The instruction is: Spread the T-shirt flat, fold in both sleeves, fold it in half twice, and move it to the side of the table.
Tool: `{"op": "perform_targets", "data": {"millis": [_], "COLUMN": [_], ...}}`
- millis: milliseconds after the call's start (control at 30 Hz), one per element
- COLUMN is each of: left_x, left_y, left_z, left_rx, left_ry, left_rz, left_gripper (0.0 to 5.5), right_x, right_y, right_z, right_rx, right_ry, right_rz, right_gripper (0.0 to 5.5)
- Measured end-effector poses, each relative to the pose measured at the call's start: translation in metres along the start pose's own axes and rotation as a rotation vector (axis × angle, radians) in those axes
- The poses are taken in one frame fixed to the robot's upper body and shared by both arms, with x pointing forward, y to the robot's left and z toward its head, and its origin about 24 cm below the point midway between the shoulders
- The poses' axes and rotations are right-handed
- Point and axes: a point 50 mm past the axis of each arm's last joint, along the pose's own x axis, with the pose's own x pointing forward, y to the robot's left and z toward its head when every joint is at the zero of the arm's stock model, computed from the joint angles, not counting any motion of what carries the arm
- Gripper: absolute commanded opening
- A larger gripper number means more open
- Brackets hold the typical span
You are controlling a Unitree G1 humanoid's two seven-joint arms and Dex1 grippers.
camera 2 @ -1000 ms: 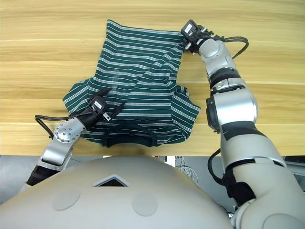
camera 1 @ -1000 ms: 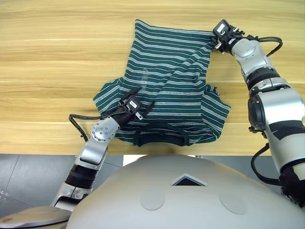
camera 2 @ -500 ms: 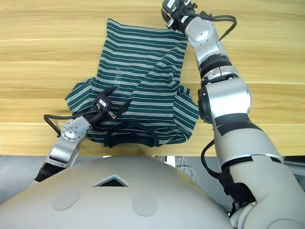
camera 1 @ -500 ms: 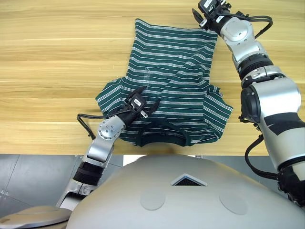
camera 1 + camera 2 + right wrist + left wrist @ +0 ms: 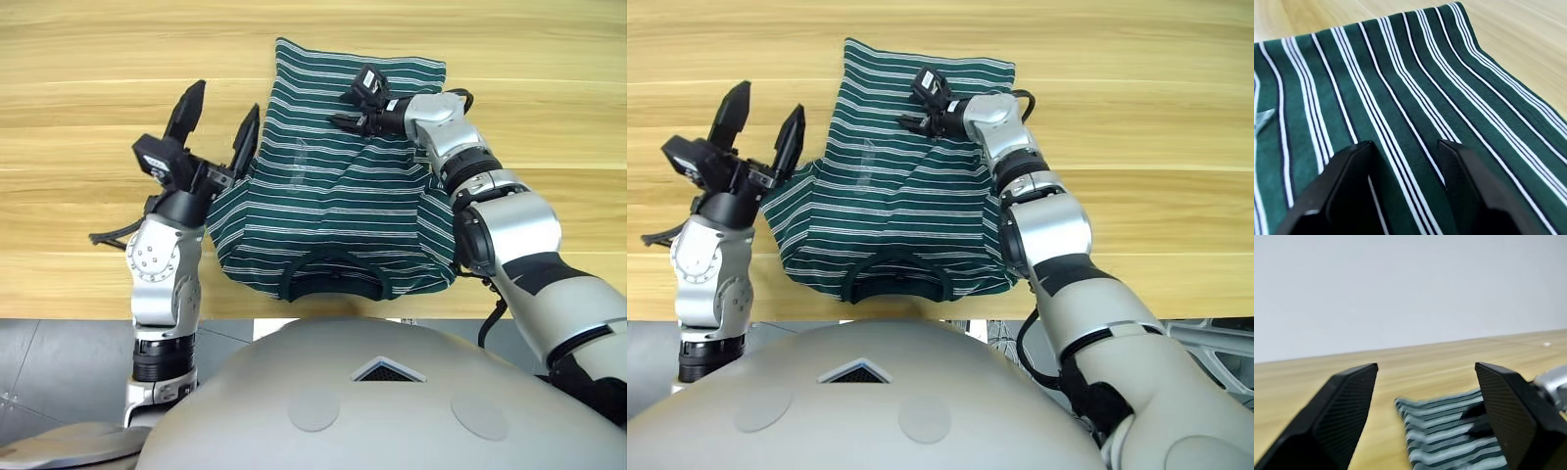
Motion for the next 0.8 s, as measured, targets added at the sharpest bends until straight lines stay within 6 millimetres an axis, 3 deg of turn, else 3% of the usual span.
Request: {"op": "perform_targets", "data": {"millis": [100,233,400,467,600,733,800], "left_x": [-0.021,-0.030,-0.044,-0.054,-0.072,-0.099,-0.103], "left_y": [0.008,0.016,0.020,0.025,0.036,0.053,0.051], "left_z": [-0.004,-0.006,-0.027,-0.036,-0.047,-0.038,-0.039], "left_rx": [-0.015,-0.045,-0.071,-0.076,-0.096,-0.154,-0.240], "left_ry": [0.062,0.089,0.214,0.279,0.388,0.428,0.440], "left_rz": [0.069,0.118,0.178,0.230,0.308,0.414,0.411], "left_gripper": [3.57,3.57,3.57,3.57,3.57,3.57,3.57], "right_x": [0.007,0.016,0.027,0.026,0.024,0.015,0.007], "right_y": [0.002,0.006,0.014,0.010,0.008,-0.004,-0.013], "right_z": [0.005,0.016,0.030,0.045,0.050,0.049,0.047], "right_rx": [0.007,-0.038,-0.036,-0.062,-0.074,-0.106,-0.118], "right_ry": [0.034,0.049,0.002,-0.046,-0.090,-0.103,-0.108], "right_rz": [-0.040,-0.088,-0.103,-0.114,-0.131,-0.175,-0.205], "right_gripper": [2.50,2.50,2.50,2.50,2.50,2.50,2.50]}}
